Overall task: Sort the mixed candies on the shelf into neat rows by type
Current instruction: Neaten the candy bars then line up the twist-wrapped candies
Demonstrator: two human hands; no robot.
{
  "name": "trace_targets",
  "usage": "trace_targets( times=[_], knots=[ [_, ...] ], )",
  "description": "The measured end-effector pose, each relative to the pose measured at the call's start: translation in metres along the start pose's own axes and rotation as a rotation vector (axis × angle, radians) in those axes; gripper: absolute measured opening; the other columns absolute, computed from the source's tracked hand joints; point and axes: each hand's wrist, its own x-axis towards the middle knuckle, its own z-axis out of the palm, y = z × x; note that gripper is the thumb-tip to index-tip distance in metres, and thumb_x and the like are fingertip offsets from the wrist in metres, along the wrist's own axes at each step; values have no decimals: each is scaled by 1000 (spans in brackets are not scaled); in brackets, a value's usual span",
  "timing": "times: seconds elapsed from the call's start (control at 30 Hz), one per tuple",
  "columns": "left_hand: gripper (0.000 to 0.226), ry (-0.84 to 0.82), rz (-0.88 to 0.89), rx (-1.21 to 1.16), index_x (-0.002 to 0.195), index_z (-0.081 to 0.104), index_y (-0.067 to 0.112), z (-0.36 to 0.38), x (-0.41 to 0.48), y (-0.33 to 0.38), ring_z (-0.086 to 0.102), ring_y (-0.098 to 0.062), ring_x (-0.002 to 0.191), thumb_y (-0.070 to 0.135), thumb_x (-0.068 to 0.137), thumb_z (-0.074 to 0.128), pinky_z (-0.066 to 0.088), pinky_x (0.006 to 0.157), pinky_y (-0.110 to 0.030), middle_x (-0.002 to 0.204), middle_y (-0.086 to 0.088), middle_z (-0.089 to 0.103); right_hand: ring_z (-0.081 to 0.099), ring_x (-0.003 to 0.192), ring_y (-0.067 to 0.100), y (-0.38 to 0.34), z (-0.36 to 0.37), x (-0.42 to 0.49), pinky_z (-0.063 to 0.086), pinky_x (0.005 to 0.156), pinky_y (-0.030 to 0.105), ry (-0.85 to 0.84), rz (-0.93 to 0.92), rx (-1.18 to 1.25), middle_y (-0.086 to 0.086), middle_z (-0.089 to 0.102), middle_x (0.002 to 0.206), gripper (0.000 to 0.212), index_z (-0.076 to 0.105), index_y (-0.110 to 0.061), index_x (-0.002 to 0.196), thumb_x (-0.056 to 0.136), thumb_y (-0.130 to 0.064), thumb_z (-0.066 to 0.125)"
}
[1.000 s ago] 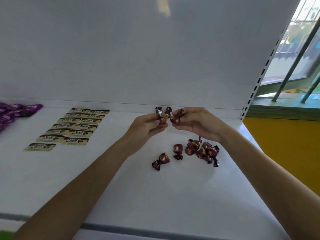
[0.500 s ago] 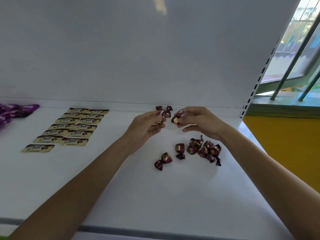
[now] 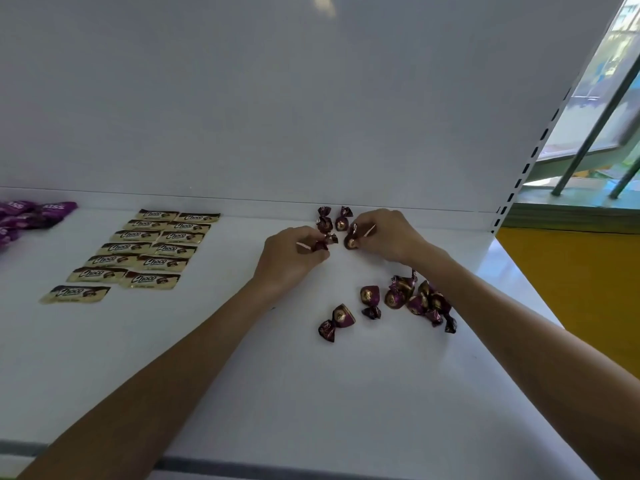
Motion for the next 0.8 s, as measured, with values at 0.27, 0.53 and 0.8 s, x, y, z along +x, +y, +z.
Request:
trace_targets(
  times=[0.27,0.53,0.8],
  knots=[
    [15,10,-65,37,85,64,22,5,16,-8,57,-9,79,24,75,74,40,67,-11,81,8,63,52,81,12,2,9,14,34,59,11,49,58,77,-2,58,87,12,62,-17,87,79,-23,69],
    [23,-59,-89,-2,95,67,19,0,20,-7,58,-10,86,25,75,75,39,69,-6,91,6,66,54,87,14,2,8,16,36,61,11,36,71,116,0,59,91,23,62,-15,97,78,-25,71],
    [24,23,-79,23,100,61,23,-13,-8,-1,56,-5,87,26,79,71,37,65,-5,104,8,60,56,83,4,8,-16,-19,37,65,8,19,28,171,-5,63,91,7,65,-18,90,84,-22,64]
  ],
)
